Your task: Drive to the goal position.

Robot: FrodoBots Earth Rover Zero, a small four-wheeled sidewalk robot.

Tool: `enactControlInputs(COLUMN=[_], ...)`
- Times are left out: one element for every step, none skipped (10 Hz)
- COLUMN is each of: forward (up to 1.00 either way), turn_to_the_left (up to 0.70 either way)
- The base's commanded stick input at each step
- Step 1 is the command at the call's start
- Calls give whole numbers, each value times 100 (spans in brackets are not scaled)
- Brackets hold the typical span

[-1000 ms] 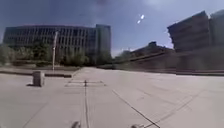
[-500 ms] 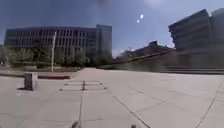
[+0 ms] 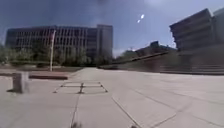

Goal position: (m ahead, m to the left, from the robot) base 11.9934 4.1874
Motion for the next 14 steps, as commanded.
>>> enactControlInputs(forward=[85,85,85,85,85,85,85,85,85,85,85,85,85,85], turn_to_the_left=[0,0,0,0,0,0,0,0,0,0,0,0,0,0])
